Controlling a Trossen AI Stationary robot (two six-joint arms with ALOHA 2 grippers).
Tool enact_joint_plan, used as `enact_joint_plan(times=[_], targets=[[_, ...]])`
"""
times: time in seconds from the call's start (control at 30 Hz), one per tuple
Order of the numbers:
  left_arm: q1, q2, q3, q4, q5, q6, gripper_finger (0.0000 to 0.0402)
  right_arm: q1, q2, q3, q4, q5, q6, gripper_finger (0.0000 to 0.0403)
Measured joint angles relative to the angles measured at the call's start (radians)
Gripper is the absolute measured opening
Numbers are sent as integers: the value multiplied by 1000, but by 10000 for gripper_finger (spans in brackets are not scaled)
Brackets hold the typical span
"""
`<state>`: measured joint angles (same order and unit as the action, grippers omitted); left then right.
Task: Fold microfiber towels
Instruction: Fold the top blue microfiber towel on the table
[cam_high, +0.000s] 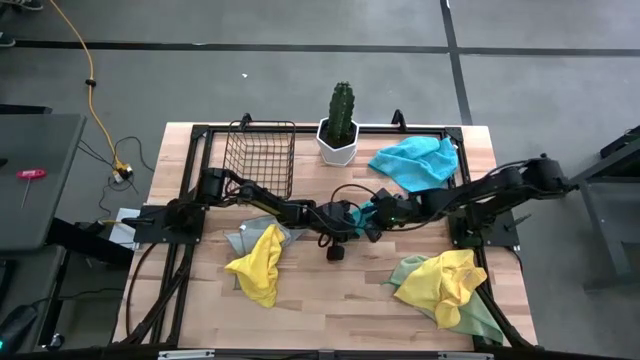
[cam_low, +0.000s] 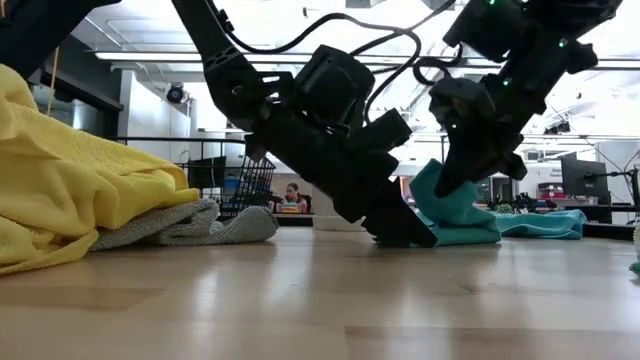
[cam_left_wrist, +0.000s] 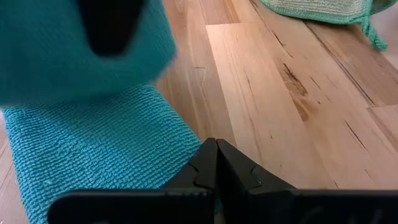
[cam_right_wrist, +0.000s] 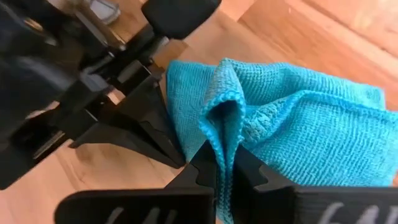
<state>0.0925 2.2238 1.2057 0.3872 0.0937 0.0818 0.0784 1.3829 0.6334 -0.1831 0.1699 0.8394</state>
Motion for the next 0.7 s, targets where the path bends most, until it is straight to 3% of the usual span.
enact_joint_plan(times=[0.33,0.7], targets=[[0,0,-1,1,-3,0,0,0,57,0,56,-3,8,37],[1,-1,-1,0,-4,0,0,0,51,0,166,-66,-23,178]])
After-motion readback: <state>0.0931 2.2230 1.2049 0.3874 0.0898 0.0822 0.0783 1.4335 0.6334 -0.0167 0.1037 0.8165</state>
